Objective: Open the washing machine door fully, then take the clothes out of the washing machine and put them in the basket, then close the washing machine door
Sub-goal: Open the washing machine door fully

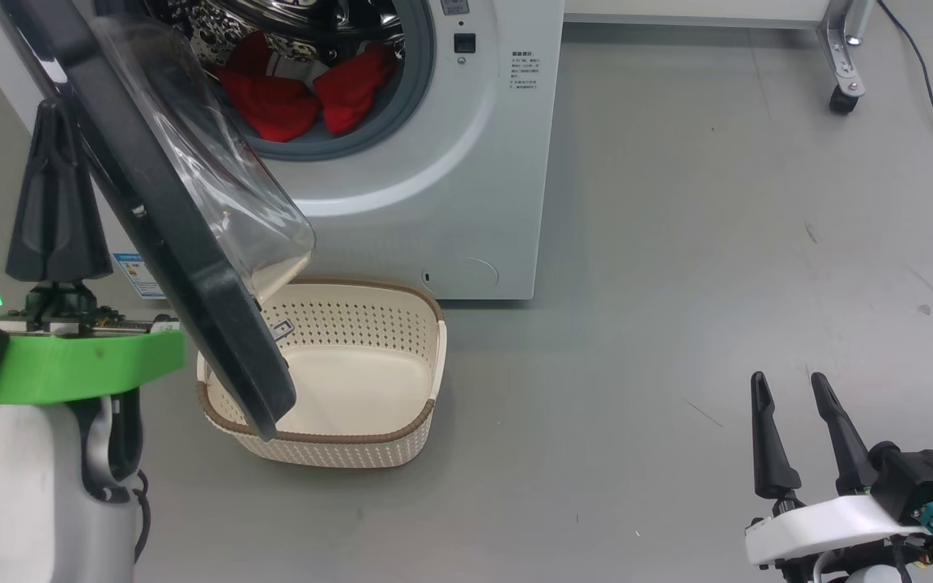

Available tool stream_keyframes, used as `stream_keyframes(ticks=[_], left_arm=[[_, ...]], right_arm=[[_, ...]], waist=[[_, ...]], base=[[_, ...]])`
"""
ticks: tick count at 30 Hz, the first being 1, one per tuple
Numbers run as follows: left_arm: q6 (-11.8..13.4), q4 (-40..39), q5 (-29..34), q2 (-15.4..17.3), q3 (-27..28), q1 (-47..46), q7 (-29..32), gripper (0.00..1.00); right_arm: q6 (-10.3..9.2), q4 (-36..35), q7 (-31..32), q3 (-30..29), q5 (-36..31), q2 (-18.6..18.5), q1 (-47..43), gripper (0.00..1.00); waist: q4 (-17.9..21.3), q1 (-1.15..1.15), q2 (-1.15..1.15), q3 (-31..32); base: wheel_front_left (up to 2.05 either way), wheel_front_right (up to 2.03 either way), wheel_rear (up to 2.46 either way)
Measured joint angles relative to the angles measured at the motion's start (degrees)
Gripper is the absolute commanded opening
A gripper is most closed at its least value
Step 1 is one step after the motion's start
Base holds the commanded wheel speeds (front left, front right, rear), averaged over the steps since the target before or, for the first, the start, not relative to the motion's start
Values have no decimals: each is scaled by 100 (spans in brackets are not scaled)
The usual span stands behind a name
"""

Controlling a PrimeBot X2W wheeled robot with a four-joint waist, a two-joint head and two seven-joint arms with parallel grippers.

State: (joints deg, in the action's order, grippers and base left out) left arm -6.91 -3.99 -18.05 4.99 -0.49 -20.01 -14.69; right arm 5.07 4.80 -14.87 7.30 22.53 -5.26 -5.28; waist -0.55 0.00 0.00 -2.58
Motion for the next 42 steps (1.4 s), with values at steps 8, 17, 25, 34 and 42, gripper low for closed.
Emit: stream_keyframes(ticks=[8, 17, 25, 34, 42], left_arm=[[-4, 19, 24, 10, -535, -59, 323, 0], [-5, 446, 7, -24, -967, 165, 738, 0], [-21, 823, -60, -52, -1300, 447, 961, 0], [-21, 1272, -156, -60, -1425, 628, 1120, 0], [11, 1697, -152, -49, -1319, 711, 1318, 0]], right_arm=[[20, 27, 0, -5, -11, 48, 1, 100], [42, 73, 0, -25, -48, 91, 2, 100], [86, 112, 0, -25, -48, 108, 2, 100], [92, 141, 0, -15, -66, 124, 2, 100], [134, 144, 0, -18, -99, 133, 2, 100]], waist=[[70, 0, 0, -21], [199, 0, 0, -12], [277, 0, 0, -3], [368, 0, 0, -4], [449, 0, 0, -48]], base=[[0, 0, 0], [0, 0, 0], [0, 0, 0], [0, 0, 0], [0, 0, 0]])
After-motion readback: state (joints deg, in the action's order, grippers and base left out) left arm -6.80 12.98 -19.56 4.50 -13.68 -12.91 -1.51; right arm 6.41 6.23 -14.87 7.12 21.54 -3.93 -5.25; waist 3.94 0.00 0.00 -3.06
